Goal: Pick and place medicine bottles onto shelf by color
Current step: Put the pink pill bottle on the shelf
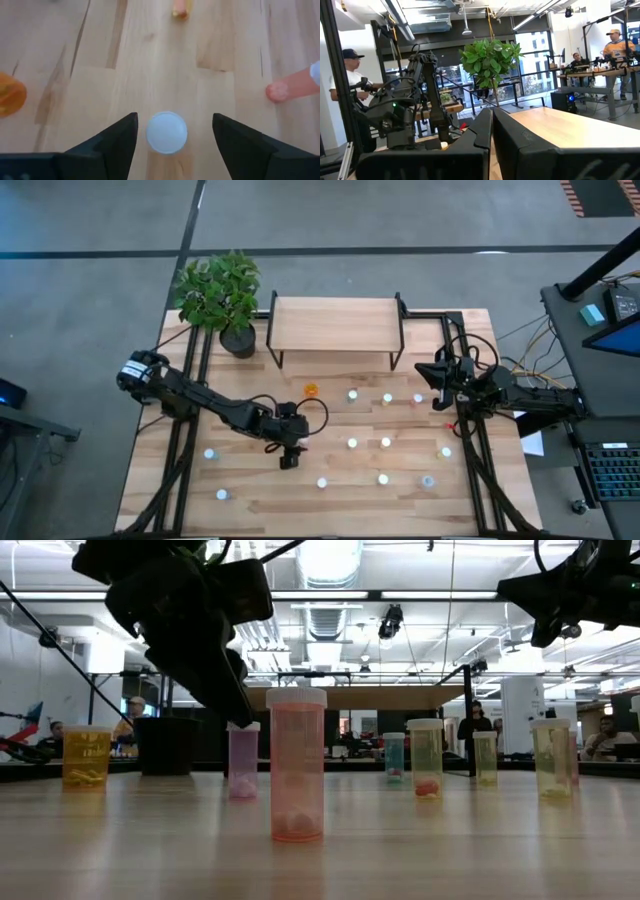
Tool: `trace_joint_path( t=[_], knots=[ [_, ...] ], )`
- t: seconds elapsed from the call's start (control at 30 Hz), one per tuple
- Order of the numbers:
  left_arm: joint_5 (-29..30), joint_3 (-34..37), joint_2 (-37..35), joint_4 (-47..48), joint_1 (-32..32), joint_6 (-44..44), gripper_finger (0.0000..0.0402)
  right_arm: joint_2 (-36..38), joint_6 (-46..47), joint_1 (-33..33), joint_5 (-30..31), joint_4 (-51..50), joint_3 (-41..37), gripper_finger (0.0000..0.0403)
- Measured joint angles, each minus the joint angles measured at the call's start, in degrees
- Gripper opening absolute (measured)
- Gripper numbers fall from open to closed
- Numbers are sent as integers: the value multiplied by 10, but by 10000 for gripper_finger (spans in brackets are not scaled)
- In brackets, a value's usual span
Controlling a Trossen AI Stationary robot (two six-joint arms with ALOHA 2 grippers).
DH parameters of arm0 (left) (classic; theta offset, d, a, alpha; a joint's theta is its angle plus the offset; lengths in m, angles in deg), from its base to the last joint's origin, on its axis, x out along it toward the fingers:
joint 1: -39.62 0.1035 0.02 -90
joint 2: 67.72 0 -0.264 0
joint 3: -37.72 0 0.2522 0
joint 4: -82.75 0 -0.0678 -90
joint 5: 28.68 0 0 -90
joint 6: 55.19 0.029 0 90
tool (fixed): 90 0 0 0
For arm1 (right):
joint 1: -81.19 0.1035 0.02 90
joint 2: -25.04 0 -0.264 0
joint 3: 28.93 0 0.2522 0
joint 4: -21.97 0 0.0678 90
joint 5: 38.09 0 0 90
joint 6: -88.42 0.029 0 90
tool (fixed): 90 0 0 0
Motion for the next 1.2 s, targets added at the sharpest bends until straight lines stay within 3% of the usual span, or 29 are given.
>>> trace_joint_path(
  t=[0.47,0.83,1.07,1.2],
  knots=[
    [-3,2,0,-1,2,0,142,0,0,0,0,0,0,9],
    [-4,-2,-7,4,3,-11,107,0,0,0,0,0,0,9],
    [2,-68,-56,12,26,-15,106,0,0,0,0,0,0,9],
    [52,-125,-83,46,64,-42,105,0,0,0,0,0,0,9]
  ],
)
